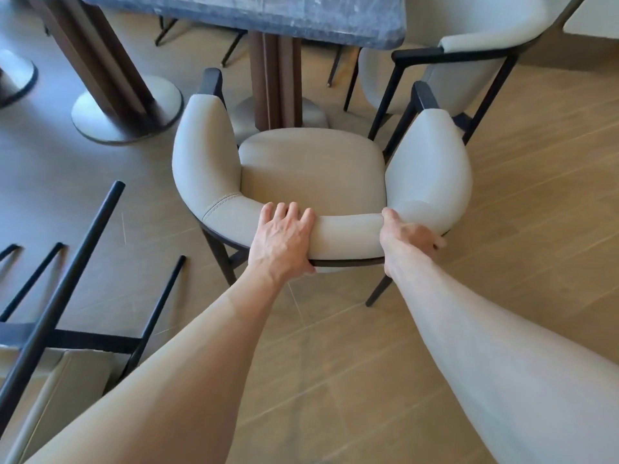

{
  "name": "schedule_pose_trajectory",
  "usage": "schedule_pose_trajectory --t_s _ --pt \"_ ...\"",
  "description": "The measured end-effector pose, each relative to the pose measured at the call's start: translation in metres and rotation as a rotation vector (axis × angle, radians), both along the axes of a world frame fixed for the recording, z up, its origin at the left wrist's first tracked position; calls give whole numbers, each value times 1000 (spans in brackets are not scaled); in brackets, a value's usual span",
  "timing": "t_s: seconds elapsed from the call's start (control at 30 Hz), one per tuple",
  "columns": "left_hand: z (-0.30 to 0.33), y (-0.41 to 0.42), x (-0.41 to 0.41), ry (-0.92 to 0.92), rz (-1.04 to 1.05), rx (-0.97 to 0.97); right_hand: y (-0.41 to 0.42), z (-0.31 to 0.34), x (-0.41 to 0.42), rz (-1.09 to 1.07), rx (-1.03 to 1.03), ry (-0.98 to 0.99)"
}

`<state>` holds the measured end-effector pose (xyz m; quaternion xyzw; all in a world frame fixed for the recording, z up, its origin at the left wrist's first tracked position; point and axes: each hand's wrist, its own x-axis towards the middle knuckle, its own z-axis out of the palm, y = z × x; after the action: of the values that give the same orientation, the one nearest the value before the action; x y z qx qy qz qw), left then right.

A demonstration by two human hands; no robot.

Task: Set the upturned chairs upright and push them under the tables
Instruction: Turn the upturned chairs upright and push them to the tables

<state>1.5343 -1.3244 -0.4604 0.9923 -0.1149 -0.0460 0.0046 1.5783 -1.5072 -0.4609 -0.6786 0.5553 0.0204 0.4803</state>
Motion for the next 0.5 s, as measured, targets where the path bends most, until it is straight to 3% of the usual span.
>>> schedule_pose_trajectory --t_s 0.5 --pt "0 0 42 67 42 -4 4 -11 42 59 -135 49"
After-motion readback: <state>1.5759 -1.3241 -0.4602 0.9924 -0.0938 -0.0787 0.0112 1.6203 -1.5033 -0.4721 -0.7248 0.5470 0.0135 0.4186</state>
